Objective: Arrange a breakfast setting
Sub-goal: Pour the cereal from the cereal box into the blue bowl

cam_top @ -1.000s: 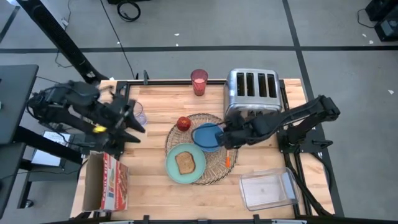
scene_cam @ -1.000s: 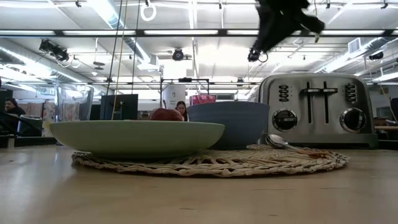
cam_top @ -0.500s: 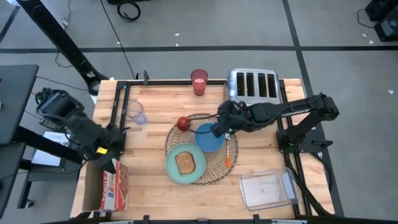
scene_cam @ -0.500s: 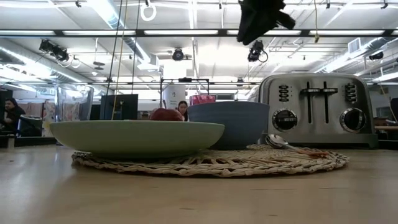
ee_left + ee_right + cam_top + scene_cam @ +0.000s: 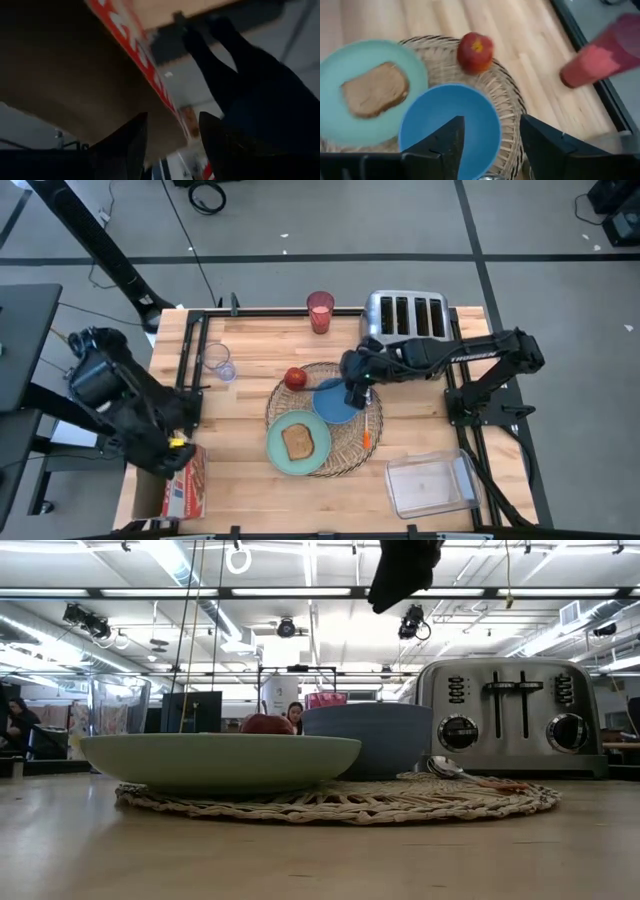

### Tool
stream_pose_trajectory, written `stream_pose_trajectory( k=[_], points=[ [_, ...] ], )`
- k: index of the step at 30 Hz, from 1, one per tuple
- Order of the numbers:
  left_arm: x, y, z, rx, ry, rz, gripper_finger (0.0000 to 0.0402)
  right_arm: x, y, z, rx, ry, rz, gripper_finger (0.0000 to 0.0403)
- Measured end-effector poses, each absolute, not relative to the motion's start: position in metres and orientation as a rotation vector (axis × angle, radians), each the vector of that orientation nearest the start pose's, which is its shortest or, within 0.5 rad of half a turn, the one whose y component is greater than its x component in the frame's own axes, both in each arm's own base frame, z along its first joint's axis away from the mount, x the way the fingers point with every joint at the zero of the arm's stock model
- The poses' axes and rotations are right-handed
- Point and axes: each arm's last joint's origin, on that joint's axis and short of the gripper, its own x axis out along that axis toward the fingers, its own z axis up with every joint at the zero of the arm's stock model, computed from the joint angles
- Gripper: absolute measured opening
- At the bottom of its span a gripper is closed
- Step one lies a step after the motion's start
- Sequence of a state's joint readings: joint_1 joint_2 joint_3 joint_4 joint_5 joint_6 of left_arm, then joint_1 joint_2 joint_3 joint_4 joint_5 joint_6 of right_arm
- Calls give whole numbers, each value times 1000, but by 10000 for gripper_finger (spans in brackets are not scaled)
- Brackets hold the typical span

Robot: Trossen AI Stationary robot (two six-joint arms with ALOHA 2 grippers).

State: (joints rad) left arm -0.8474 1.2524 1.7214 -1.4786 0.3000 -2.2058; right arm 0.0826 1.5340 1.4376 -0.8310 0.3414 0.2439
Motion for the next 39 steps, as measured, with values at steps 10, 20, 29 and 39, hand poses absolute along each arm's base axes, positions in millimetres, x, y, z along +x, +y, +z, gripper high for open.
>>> stream_pose_trajectory(
  k=[10,20,29,39],
  points=[
    [142,-173,404,-1335,1588,788,178,303,43,352,-181,773,-11,222],
    [157,-190,387,-1247,1592,830,49,254,49,421,-201,357,328,223],
    [159,-187,389,-1008,1646,522,4,275,47,420,-139,236,315,246],
    [160,-186,390,-695,1673,137,2,388,82,334,-103,166,441,360]
  ],
)
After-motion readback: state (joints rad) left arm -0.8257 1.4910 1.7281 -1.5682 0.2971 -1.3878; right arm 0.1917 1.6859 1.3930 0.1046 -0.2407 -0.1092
